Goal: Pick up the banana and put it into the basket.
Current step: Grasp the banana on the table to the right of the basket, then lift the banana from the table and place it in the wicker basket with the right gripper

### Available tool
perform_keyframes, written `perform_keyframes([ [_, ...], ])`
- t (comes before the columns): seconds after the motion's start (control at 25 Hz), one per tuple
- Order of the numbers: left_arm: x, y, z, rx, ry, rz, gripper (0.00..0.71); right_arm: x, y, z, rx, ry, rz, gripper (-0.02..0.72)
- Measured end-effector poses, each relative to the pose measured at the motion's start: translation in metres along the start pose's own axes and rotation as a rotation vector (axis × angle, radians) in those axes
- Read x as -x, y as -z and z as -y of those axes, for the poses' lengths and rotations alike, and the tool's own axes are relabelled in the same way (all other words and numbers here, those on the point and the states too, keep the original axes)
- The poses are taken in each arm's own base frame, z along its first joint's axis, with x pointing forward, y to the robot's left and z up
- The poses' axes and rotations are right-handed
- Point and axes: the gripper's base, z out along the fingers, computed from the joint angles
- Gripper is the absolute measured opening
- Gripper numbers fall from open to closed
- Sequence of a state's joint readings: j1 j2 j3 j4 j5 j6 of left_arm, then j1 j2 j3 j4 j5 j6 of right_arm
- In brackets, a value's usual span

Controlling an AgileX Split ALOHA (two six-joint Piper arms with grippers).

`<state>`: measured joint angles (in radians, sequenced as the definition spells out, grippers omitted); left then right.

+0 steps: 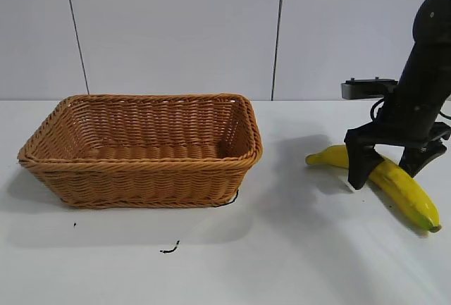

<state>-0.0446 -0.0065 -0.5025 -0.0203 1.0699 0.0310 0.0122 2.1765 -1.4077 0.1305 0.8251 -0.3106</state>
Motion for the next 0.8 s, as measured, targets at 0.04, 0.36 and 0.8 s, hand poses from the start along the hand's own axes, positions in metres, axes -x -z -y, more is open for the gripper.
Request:
perform_keyframes([
  [0.04,0.0,0.0,0.0,0.0,0.0,0.0,0.635,0.0,0.0,0.0,-0.001,0.002,-0.002,0.289],
  [0.36,0.0,0.0,0.0,0.0,0.0,0.0,0.635,0.002,0.06,-0.004,-0.04,0.027,0.116,0.289],
  [0.8,0.0,0.0,0.0,0.0,0.0,0.0,0.635,0.012,0.153,-0.013,-0.054,0.02,0.227,0.289],
])
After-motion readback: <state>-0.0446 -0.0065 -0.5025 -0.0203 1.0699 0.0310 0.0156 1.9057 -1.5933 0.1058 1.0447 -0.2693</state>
